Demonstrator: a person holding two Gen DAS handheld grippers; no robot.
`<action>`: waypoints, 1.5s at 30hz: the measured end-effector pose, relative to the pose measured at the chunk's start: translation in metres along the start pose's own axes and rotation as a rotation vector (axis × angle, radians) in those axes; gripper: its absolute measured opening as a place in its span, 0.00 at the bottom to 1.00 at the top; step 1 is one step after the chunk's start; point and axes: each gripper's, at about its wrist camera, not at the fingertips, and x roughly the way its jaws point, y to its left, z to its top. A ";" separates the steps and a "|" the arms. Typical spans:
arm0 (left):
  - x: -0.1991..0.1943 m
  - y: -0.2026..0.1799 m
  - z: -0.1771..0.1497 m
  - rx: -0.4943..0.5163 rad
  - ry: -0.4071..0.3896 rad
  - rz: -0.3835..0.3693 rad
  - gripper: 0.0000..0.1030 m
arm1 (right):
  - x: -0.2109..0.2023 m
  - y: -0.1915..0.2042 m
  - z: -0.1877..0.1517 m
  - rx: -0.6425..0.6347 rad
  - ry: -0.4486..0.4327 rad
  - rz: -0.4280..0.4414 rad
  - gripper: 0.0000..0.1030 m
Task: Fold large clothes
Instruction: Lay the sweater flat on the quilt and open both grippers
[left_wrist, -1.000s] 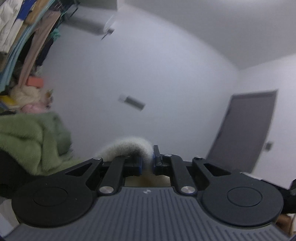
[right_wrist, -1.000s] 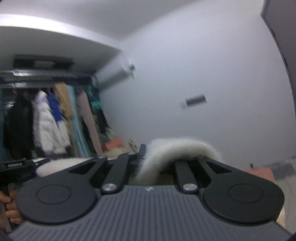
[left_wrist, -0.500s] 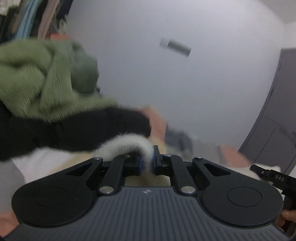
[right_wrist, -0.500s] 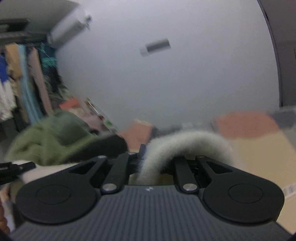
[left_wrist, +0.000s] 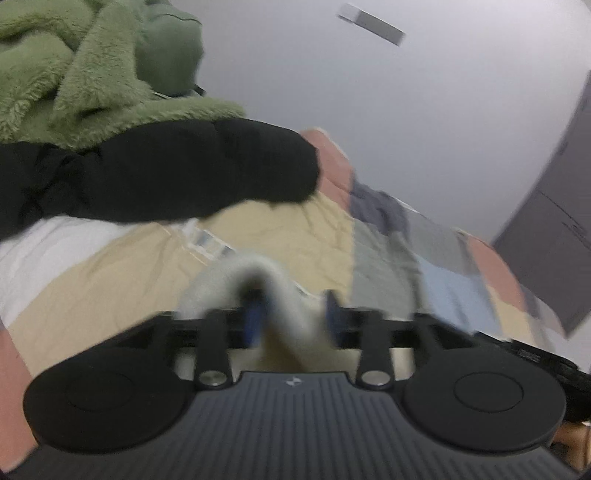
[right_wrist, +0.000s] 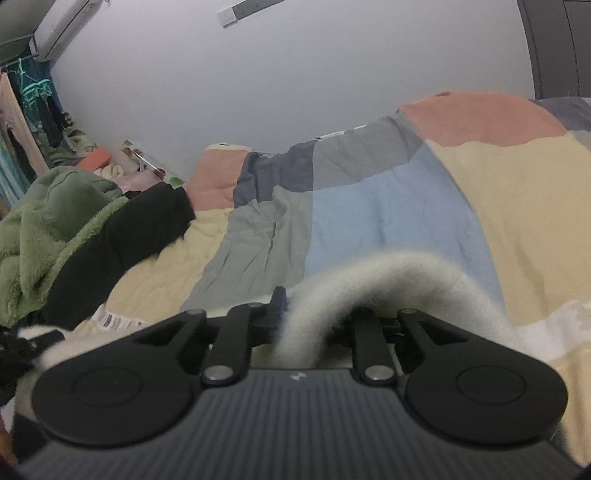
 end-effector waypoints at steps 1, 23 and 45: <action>-0.011 -0.003 0.000 0.023 -0.006 -0.007 0.57 | -0.007 0.001 -0.001 0.009 0.006 -0.005 0.40; -0.278 -0.042 -0.110 0.209 -0.060 0.057 0.57 | -0.248 0.046 -0.077 -0.208 -0.068 0.042 0.62; -0.285 -0.006 -0.170 0.153 0.032 0.147 0.61 | -0.298 0.039 -0.170 -0.250 0.090 -0.073 0.73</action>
